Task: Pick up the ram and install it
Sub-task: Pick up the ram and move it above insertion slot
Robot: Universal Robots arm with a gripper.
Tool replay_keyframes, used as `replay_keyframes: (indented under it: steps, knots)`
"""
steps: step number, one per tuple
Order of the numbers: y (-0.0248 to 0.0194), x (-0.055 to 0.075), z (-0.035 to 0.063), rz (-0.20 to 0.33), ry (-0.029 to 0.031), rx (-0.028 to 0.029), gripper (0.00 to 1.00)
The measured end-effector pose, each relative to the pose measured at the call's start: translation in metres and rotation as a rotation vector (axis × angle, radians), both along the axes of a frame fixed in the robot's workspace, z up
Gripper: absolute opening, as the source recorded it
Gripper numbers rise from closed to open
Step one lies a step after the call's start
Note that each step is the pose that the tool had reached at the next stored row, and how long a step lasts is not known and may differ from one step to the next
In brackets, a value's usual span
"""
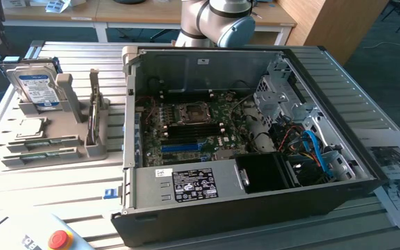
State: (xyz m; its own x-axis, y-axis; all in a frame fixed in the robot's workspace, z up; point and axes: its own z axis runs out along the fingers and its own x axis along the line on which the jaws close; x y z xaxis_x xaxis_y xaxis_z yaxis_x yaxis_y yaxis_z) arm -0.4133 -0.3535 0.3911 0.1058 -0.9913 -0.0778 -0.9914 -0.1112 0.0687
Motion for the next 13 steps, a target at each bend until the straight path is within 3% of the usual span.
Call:
replay_keyframes:
  steps: [3, 4, 13]
  knots:
    - [0.0000, -0.0006, 0.0000, 0.000, -0.0171, -0.0001, 0.10]
    - [-0.0001, -0.0007, 0.0001, 0.000, -0.0204, -0.0001, 0.10]
    - [0.0000, -0.0008, -0.0001, -0.025, -0.0210, -0.0003, 0.10]
